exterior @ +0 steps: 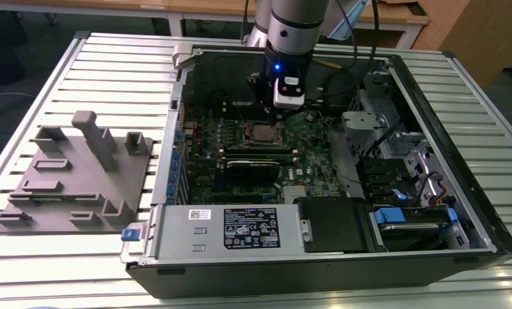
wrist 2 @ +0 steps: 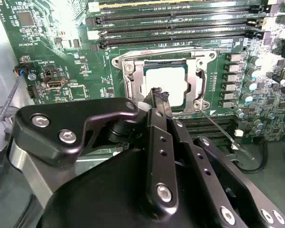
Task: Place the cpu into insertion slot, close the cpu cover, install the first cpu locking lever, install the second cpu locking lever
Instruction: 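Close the cpu cover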
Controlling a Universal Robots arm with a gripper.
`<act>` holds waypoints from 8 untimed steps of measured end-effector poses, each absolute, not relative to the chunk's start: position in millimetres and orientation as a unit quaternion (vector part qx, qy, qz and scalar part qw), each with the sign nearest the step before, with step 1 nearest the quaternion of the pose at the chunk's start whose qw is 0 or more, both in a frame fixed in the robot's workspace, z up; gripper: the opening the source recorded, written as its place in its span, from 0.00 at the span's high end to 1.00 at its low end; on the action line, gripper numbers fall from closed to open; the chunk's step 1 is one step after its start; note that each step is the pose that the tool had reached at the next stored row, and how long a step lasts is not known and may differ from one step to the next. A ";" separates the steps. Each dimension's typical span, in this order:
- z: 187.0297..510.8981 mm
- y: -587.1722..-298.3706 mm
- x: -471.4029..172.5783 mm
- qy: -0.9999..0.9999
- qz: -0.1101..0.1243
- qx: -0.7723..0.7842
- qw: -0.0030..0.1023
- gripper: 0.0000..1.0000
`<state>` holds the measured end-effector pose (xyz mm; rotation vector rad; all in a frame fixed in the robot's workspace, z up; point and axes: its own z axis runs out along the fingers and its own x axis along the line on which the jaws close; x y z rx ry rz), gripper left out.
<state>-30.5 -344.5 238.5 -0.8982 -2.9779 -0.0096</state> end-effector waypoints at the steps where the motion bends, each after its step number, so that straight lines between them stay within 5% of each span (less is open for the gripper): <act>1: 238.5 -344.5 -30.5 -0.957 -0.003 -0.289 0.016 0.89; 8: 238.5 -344.5 -30.5 -0.958 -0.003 -0.287 0.016 0.89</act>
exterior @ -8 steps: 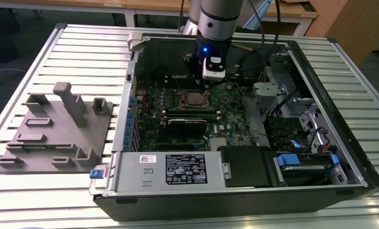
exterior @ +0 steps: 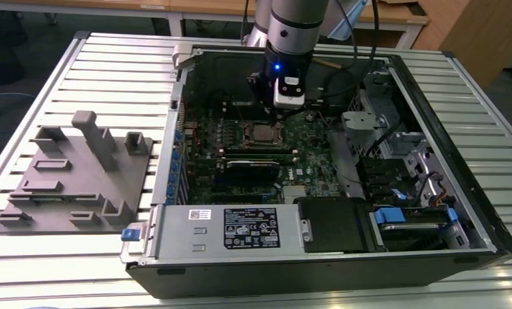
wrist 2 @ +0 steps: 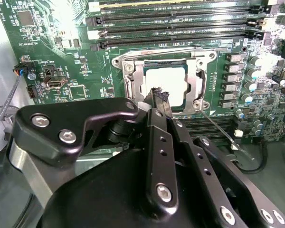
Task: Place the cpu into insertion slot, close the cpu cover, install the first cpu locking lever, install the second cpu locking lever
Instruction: 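Close the cpu cover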
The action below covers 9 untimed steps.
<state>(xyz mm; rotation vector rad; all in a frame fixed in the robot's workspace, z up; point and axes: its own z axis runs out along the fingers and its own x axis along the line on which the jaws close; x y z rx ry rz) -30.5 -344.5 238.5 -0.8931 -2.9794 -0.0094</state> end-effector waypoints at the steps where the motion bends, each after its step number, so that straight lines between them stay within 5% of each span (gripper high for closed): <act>1: 238.5 -344.5 -30.5 -0.958 -0.003 -0.286 0.016 0.89; 9: 238.5 -344.5 -30.6 -0.961 -0.003 -0.277 0.016 0.89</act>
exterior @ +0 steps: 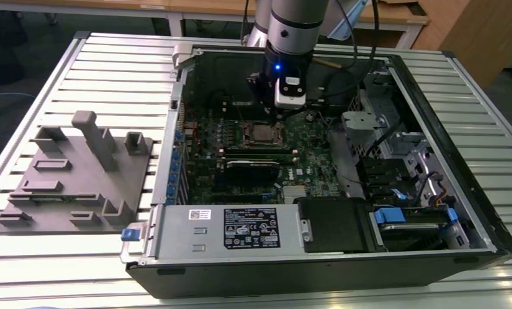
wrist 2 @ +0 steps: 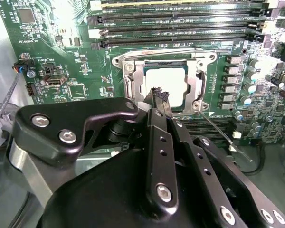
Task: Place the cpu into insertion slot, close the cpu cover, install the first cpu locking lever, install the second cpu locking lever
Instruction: 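Close the cpu cover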
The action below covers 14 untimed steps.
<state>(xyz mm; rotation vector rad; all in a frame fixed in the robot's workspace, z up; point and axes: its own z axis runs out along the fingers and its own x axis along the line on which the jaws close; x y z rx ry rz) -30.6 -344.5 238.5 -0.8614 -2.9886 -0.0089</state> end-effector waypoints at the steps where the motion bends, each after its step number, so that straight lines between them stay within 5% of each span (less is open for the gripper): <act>1: 238.5 -344.5 -30.5 -0.961 -0.003 -0.276 0.016 0.89; 14: 238.4 -344.5 -30.5 -0.964 -0.003 -0.265 0.016 0.89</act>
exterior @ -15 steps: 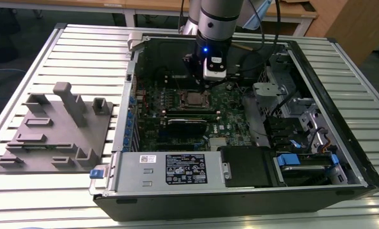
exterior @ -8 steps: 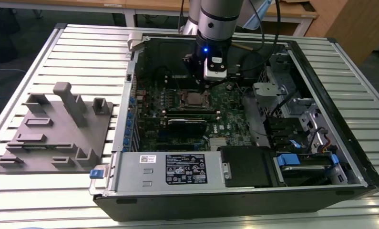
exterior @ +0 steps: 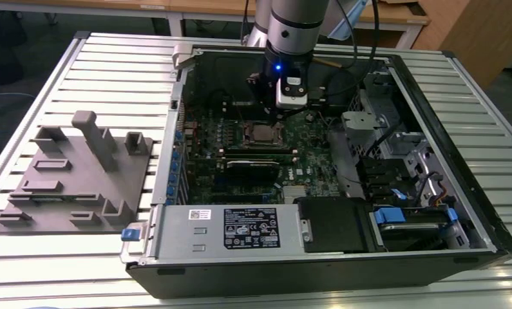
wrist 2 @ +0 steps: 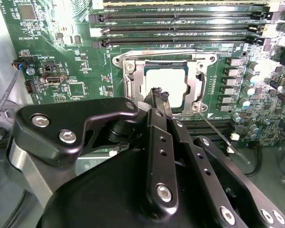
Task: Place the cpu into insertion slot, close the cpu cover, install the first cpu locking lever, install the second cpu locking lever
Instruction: 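Close the cpu cover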
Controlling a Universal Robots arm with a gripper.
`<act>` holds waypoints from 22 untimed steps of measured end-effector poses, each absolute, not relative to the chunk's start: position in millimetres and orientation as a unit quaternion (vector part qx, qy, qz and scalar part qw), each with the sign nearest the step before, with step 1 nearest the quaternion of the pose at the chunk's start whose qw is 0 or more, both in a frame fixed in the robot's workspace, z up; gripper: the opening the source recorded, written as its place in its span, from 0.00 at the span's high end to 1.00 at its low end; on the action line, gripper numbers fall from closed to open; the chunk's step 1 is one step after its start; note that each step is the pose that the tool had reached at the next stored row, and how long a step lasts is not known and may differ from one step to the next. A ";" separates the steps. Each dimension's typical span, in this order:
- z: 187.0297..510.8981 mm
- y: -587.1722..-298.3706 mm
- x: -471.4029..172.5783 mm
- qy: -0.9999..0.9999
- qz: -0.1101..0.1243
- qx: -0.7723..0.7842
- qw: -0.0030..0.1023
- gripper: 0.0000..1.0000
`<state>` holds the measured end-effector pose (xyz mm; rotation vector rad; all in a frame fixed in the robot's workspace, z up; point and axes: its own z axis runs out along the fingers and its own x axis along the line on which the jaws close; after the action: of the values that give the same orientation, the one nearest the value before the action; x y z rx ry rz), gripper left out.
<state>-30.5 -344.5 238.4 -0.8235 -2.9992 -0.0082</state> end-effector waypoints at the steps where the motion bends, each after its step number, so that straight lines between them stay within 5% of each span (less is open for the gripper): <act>1: 238.4 -344.5 -30.5 -0.964 -0.003 -0.264 0.016 0.89; 22: 237.5 -344.5 -30.6 -0.975 -0.002 -0.220 0.016 0.89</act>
<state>-30.6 -344.5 237.5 -0.6838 -3.0340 -0.0060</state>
